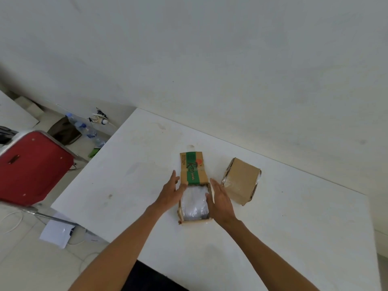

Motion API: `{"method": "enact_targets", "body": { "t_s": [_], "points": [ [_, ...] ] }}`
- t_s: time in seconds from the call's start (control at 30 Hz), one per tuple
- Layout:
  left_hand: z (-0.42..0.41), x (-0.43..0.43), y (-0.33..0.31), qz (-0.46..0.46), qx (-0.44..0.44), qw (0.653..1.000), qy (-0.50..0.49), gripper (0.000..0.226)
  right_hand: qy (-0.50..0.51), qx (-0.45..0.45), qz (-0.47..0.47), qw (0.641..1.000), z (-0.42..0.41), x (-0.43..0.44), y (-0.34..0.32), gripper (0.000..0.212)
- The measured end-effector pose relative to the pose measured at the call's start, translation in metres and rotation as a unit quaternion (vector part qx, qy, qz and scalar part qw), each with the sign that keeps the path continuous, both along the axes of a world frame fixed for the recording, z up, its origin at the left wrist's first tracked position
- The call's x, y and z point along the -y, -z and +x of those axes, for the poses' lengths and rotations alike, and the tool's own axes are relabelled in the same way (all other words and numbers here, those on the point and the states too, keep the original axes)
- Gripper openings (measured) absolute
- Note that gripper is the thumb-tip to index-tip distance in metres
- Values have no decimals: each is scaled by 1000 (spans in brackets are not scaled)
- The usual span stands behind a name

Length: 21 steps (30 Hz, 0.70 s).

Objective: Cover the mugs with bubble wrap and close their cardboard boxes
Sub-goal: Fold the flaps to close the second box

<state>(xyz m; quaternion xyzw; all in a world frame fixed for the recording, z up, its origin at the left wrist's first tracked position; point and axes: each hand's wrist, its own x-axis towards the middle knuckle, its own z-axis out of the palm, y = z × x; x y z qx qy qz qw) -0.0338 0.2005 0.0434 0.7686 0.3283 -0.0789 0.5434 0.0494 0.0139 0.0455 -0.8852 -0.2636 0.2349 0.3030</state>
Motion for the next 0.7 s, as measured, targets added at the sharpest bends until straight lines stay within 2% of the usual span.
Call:
{"method": "enact_targets", "body": {
  "t_s": [0.1, 0.2, 0.27, 0.33, 0.4, 0.43, 0.5, 0.57, 0.63, 0.67, 0.7],
  "points": [
    [13, -5, -8, -77, 17, 993, -88, 84, 53, -105, 11, 993, 1, -4, 2, 64],
    [18, -10, -9, -179, 42, 964, -191, 88, 77, -153, 35, 985, 1, -3, 2, 67],
    [18, -10, -14, -197, 50, 958, -201, 75, 96, -187, 60, 976, 3, -1, 2, 68],
    [14, -8, -27, -223, 82, 946, -219, 52, 129, -237, 89, 959, 6, 2, 2, 59],
    [4, -5, -37, -235, 115, 942, -209, 52, 170, -302, 154, 925, 7, 7, -4, 38],
    [-3, -3, -38, -232, 121, 945, -195, 55, 186, -335, 186, 905, 6, 10, -9, 28],
    [-15, 4, -35, -215, 122, 953, -175, 56, 193, -363, 195, 891, 7, 13, -15, 32],
    [-22, 13, -31, -139, 120, 973, -136, 41, 179, -378, 184, 890, 7, 17, -10, 41],
    [-29, 23, -21, -43, 131, 987, -84, 16, 166, -389, 176, 889, 6, 18, -6, 50],
    [-34, 28, -15, 2, 145, 988, -55, 13, 161, -391, 169, 890, 4, 19, -6, 51],
    [-40, 31, -7, 44, 158, 986, -20, 24, 156, -391, 157, 894, 3, 21, -4, 53]
  ]
}}
